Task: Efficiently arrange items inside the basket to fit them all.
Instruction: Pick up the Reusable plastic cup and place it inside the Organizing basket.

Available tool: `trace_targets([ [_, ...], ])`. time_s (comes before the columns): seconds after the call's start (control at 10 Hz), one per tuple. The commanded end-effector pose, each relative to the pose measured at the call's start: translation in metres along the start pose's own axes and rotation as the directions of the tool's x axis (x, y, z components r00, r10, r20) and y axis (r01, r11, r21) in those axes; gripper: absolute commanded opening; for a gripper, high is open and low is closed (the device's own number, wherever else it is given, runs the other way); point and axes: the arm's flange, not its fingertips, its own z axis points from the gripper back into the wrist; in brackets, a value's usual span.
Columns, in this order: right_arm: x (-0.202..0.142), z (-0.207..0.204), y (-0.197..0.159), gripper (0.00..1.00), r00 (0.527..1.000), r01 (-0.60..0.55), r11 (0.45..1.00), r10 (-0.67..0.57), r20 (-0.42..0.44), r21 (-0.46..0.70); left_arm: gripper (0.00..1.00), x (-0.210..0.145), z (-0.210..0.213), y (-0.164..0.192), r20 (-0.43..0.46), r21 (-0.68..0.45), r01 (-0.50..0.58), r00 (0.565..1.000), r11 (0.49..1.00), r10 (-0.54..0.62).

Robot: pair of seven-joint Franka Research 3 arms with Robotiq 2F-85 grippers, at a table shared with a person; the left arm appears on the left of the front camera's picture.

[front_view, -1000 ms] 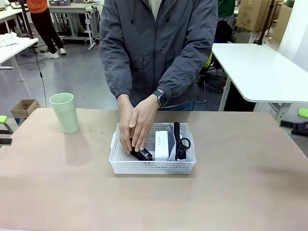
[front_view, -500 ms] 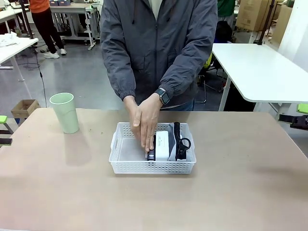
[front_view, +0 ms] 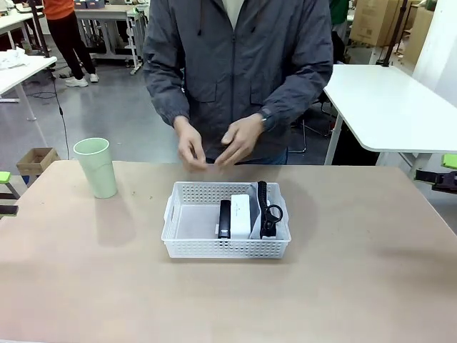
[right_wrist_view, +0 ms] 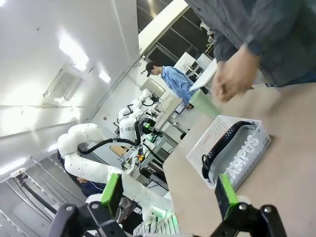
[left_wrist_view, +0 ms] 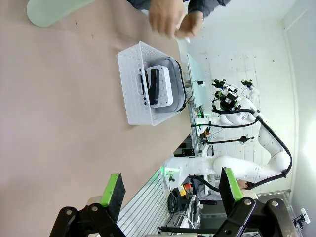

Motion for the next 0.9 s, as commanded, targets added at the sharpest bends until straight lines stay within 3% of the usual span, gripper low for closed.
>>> trace_targets([
  [0.0, -0.0001, -0.0012, 0.0029, 1.00, 1.000, -0.008, 1.000, 0.008, 0.008, 0.011, 1.00, -0.0019, -0.0007, -0.0001, 0.010, -0.009, 0.014, 1.000, 1.000, -0.013],
  [0.8, -0.0001, -0.0012, 0.0029, 1.00, 1.000, -0.008, 1.000, 0.008, 0.008, 0.011, 1.00, -0.0019, -0.0007, -0.0001, 0.010, -0.009, 0.014, 1.000, 1.000, -0.013],
])
